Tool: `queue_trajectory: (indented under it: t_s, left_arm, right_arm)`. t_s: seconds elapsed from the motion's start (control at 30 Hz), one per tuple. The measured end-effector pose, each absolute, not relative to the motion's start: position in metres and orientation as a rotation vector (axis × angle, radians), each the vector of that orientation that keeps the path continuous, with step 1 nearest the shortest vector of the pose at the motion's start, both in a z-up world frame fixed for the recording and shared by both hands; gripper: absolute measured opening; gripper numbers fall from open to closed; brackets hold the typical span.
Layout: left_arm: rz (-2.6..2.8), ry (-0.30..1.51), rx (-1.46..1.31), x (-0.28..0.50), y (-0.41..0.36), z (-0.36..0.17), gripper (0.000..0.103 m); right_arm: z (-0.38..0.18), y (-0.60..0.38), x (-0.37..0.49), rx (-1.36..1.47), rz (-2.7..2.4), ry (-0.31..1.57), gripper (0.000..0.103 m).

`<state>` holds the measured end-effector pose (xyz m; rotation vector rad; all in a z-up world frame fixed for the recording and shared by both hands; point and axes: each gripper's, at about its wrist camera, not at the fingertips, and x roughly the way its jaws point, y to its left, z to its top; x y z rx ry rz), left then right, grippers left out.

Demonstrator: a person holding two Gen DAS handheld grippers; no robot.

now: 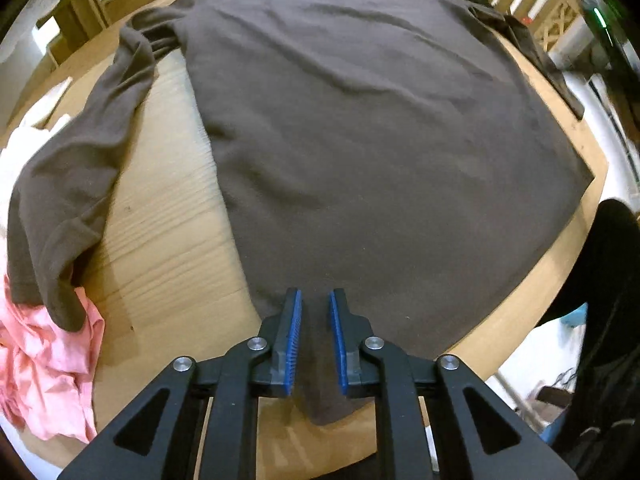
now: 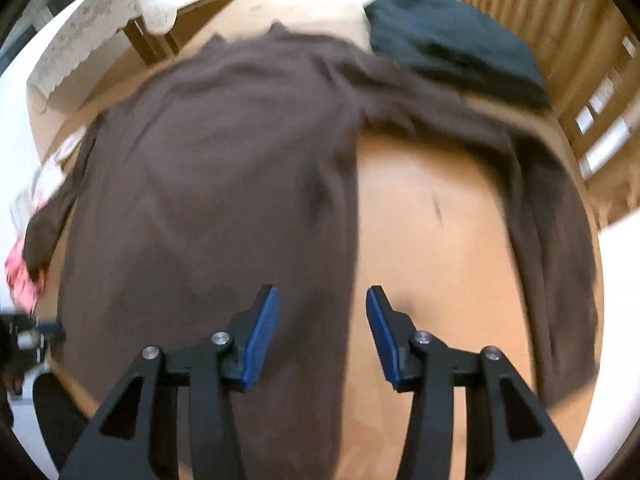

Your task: Fold clothes

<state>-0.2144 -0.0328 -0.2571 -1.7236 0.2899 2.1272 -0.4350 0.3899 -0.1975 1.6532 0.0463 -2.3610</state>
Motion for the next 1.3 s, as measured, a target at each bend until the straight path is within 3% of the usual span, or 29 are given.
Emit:
queue_trajectory:
  t_s: [0.03, 0.07, 0.2, 0.27, 0.37, 0.4, 0.47, 0.63, 0.67, 0.7, 0.83, 0.93, 1.0, 1.17, 1.3]
  left_arm:
    - [2.127, 0.298, -1.722, -0.216, -0.03, -0.257, 0.018]
    - [2.125, 0.287, -1.724, -0.219, -0.029, -0.258, 0.018]
    - [2.111, 0.264, -1.727, -0.234, -0.026, -0.259, 0.018]
    - [2.107, 0.275, -1.726, -0.24, -0.023, -0.259, 0.018]
    - [2.106, 0.276, -1.725, -0.249, -0.018, -0.26, 0.018]
    - [2.108, 0.272, -1.725, -0.253, -0.016, -0.26, 0.018]
    - [2.111, 0.27, -1.726, -0.26, -0.013, -0.261, 0.018]
    - [2.106, 0.298, -1.726, -0.277, -0.002, -0.261, 0.018]
    - [2.104, 0.302, -1.725, -0.28, 0.0, -0.262, 0.018]
    - [2.102, 0.307, -1.724, -0.284, 0.002, -0.262, 0.018]
    - [2.101, 0.311, -1.719, -0.299, 0.009, -0.262, 0.018]
    - [2.115, 0.26, -1.726, -0.313, 0.013, -0.259, 0.018]
    - [2.125, 0.224, -1.731, -0.322, 0.015, -0.257, 0.018]
    - [2.167, 0.113, -1.652, -0.341, 0.019, -0.239, 0.018]
    - [2.119, 0.184, -1.692, -0.332, 0.006, -0.255, 0.018]
  right_arm:
    - [-0.201, 0.386, -0.451, 1.644, -2.363, 0.032, 0.035]
    - [-0.209, 0.373, -0.466, 1.649, -2.346, -0.012, 0.014]
    - [-0.248, 0.376, -0.494, 1.848, -2.343, -0.011, 0.0]
    - [-0.24, 0.402, -0.5, 1.816, -2.359, -0.205, 0.0]
    - [-0.223, 0.42, -0.508, 1.709, -2.466, -0.258, 0.01]
    - [-0.229, 0.422, -0.516, 1.738, -2.418, -0.317, 0.022]
    - [-0.242, 0.426, -0.531, 1.792, -2.322, -0.433, 0.034]
    - [-0.268, 0.417, -0.56, 1.775, -2.294, -0.583, 0.034]
    - [-0.269, 0.413, -0.564, 1.764, -2.32, -0.563, 0.023]
    - [-0.265, 0.414, -0.567, 1.775, -2.367, -0.501, 0.006]
    - [-0.26, 0.411, -0.57, 1.804, -2.477, -0.345, 0.007]
    - [-0.245, 0.395, -0.555, 1.795, -2.519, -0.205, 0.013]
    - [-0.226, 0.38, -0.527, 1.722, -2.562, -0.047, 0.013]
    - [-0.222, 0.337, -0.429, 1.686, -2.299, 0.064, 0.013]
    - [-0.242, 0.325, -0.346, 1.751, -2.17, 0.146, 0.013]
